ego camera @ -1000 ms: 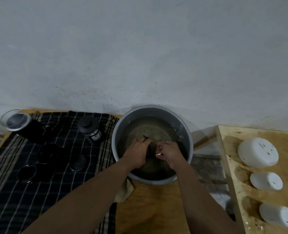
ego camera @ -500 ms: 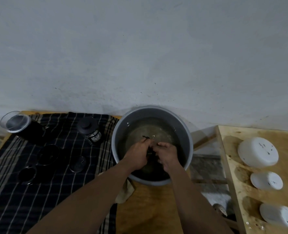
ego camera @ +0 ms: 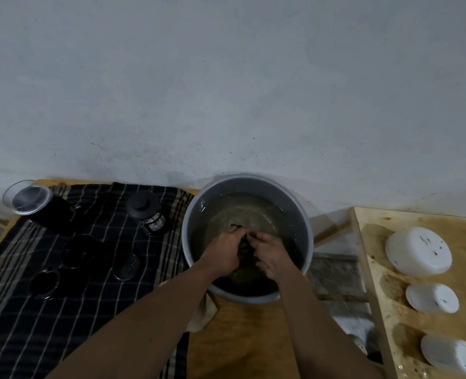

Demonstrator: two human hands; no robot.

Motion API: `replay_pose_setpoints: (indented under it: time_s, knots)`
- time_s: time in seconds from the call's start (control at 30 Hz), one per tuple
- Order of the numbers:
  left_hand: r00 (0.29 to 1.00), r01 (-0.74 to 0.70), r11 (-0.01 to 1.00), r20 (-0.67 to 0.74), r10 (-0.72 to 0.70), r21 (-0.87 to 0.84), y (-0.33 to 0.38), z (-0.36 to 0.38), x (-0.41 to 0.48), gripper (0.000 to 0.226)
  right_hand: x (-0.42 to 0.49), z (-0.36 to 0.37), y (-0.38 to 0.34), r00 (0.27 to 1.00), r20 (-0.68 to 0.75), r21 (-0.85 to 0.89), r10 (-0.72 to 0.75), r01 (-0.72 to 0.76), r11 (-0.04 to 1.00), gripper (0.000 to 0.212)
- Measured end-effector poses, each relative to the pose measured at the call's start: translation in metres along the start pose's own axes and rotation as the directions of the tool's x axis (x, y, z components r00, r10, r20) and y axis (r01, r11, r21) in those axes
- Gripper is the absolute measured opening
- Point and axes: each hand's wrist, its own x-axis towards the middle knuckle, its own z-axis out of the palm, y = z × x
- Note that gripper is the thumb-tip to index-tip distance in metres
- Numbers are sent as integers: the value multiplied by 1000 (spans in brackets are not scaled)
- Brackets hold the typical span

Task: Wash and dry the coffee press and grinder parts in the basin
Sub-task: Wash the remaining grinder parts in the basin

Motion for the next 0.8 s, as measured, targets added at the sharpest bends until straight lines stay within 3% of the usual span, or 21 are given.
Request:
replay_pose_setpoints:
  time_s: [0.07, 0.23, 0.33, 0.43, 0.53, 0.63, 0.8]
  knots:
    - [1000, -15, 1000, 20, 15, -20, -1, 2, 0, 66, 7, 0, 7, 1000, -28, 17, 5, -4, 1000, 23]
    - [1000, 24, 999, 21, -23, -42, -7, 2, 4, 72, 0, -3, 2, 989, 121, 46, 88, -94, 994, 24]
    - [999, 48, 993, 25, -45, -108, -7, 5, 3, 82, 6, -6, 0, 997, -20, 89, 71, -69, 994, 25]
    - [989, 131, 949, -25, -144, -287, -10, 7, 7, 62, 8, -2, -2, 989, -136, 67, 55, -46, 997, 9]
    - [976, 218, 929, 51, -213, -300, -8, 5, 9, 36, 4, 4, -2, 996, -65, 49, 60, -57, 997, 15]
    - [945, 323, 881, 169, -280, -346, -1, 9, 12, 32, 2, 5, 0, 998, -40, 37, 38, -37, 999, 22]
    - [913, 393, 765, 122, -388, -511, 4, 19, 13, 25, 7, 5, 8, 987, -163, 46, -1, 9, 999, 9]
